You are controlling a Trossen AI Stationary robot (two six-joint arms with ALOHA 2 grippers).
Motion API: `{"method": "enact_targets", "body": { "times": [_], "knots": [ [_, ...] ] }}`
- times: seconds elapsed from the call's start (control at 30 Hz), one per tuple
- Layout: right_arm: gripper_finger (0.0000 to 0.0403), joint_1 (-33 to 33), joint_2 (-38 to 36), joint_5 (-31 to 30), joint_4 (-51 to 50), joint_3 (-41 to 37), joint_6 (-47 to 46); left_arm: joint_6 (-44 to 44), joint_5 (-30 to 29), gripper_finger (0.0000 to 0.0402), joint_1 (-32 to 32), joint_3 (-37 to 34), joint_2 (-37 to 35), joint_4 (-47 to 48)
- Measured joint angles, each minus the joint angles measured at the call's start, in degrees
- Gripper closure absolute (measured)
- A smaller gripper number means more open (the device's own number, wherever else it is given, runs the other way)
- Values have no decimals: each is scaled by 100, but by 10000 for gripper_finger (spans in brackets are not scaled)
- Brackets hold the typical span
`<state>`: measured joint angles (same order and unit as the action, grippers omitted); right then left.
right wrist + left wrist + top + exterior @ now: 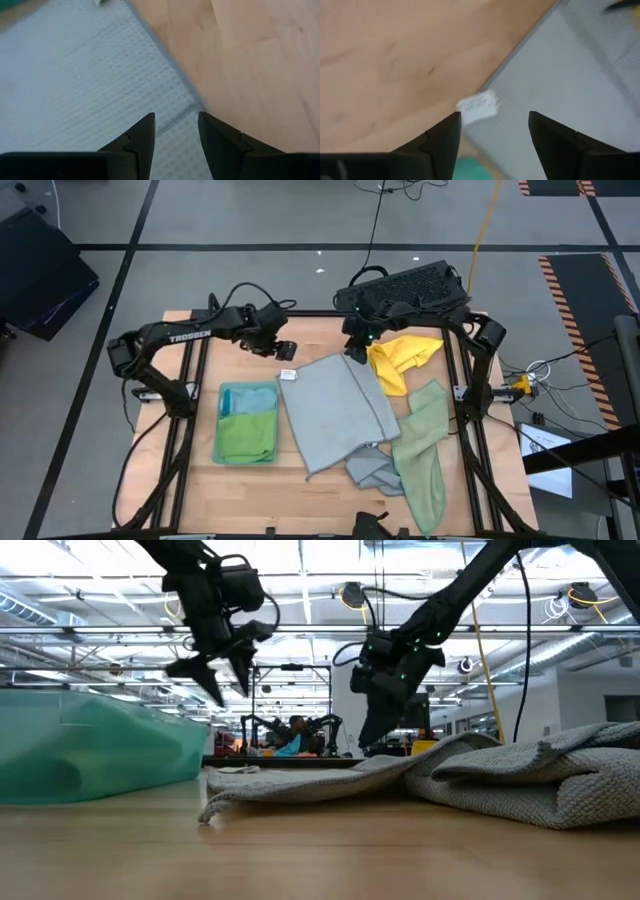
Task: Fold microfiber towels
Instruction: Fold the top gray microfiber cloth
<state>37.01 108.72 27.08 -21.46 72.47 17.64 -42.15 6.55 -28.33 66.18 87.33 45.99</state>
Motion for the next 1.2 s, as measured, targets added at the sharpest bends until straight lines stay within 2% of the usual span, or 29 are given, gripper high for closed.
{"method": "enact_targets", "body": {
  "times": [0.43,0.53,0.73,0.8,1.0,1.2],
  "knots": [
    [266,287,368,-309,-48,0,569,-154,-52,167,17,1,-17,38],
    [293,278,364,-307,-185,0,740,-159,-55,167,17,1,-17,36],
    [386,278,299,-473,-255,-6,709,-163,-59,167,-5,1,-17,-42],
    [396,277,205,-594,-286,-6,712,-178,-57,167,-4,1,-17,-136],
    [399,357,-100,-542,-570,-4,499,-274,-24,167,90,1,-17,-845],
    [401,392,-577,-78,-1095,-4,396,-301,-136,167,370,1,-14,-2372]
  ]
}}
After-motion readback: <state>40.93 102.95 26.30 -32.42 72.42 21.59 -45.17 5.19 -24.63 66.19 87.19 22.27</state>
